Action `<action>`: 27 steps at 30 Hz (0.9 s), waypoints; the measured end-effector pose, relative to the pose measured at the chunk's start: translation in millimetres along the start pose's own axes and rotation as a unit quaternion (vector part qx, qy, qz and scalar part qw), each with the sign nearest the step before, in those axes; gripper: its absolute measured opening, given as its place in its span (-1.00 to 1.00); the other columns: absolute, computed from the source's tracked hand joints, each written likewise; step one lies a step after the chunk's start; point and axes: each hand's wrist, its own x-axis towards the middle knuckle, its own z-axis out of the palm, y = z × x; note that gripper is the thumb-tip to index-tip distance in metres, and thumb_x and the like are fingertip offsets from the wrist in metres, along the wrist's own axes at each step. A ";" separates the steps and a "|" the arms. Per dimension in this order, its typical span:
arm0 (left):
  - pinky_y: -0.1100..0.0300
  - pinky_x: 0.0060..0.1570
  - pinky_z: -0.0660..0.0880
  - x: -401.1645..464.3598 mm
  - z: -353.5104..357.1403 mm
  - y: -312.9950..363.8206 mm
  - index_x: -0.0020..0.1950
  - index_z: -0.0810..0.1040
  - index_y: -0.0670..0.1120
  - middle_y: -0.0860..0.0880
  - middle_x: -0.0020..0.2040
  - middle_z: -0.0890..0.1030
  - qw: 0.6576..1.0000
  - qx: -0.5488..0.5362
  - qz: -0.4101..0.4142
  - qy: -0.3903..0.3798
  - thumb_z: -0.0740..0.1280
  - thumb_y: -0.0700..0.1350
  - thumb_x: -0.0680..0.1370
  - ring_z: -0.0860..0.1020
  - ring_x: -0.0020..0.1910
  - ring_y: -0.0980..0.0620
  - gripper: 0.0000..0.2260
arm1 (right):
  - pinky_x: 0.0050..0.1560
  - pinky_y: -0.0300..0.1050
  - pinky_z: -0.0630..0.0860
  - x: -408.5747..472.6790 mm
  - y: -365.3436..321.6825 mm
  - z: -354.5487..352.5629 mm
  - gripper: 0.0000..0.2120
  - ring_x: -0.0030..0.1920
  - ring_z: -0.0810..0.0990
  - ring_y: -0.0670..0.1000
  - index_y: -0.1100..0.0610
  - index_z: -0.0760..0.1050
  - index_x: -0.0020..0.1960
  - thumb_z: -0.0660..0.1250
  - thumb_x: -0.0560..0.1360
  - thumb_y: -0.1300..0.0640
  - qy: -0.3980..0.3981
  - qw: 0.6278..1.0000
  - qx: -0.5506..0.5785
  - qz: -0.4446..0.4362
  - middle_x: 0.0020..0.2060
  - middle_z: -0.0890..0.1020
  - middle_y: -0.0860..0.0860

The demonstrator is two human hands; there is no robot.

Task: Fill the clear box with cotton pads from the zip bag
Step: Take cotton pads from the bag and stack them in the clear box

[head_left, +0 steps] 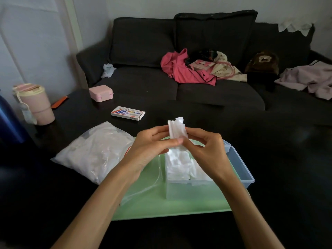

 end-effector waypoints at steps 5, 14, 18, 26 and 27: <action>0.35 -0.09 0.58 0.8 -0.7 -3.2 0.18 0.57 0.02 0.15 -0.04 0.69 0.999 0.005 0.001 0.034 0.44 -0.12 0.45 0.63 -0.08 0.25 -0.70 | -0.16 -0.49 0.48 -1.1 -1.0 -0.3 -0.69 -0.11 0.58 -0.37 0.19 0.56 0.20 0.37 0.46 0.32 -0.005 1.000 0.000 0.013 -0.07 0.62 -0.19; 0.39 -0.24 0.56 0.2 -1.4 -6.2 -0.07 0.61 0.08 0.11 -0.18 0.69 0.999 -0.012 -0.017 0.048 0.29 -0.19 0.56 0.64 -0.21 0.24 -0.82 | -0.19 -0.41 0.53 -0.6 -0.9 3.1 -0.85 -0.17 0.64 -0.24 0.05 0.64 -0.03 0.44 0.42 0.22 0.008 0.999 0.004 0.038 -0.26 0.65 -0.24; 0.31 -0.26 0.59 0.6 -10.5 -2.6 -0.04 0.61 0.02 0.02 -0.11 0.69 0.996 -0.051 -0.061 0.041 0.27 -0.24 0.56 0.65 -0.14 0.12 -0.81 | -0.21 -0.30 0.57 5.7 -6.2 -22.4 -0.84 -0.23 0.66 -0.12 0.18 0.62 0.02 0.40 0.45 0.24 0.090 0.976 0.148 0.130 -0.26 0.69 -0.06; 0.18 -0.09 0.62 -4.9 -14.7 3.0 0.15 0.61 -0.13 -0.15 0.04 0.67 0.987 -0.118 -0.105 -0.034 0.20 -0.22 0.58 0.65 -0.06 -0.02 -0.76 | -0.11 -0.19 0.52 -15.6 -18.3 -7.4 -0.74 -0.12 0.59 0.03 0.13 0.68 -0.06 0.46 0.30 0.37 0.048 0.927 -0.239 -0.286 -0.07 0.63 0.07; 0.16 -0.07 0.62 -5.8 -15.0 3.5 0.11 0.63 -0.11 -0.13 0.02 0.68 0.985 -0.128 -0.103 -0.044 0.19 -0.20 0.59 0.65 -0.05 -0.01 -0.76 | -0.14 -0.16 0.54 -16.4 -16.1 -2.9 -0.74 -0.13 0.60 0.05 0.12 0.69 -0.07 0.48 0.30 0.37 0.034 0.918 -0.262 -0.295 -0.06 0.64 0.07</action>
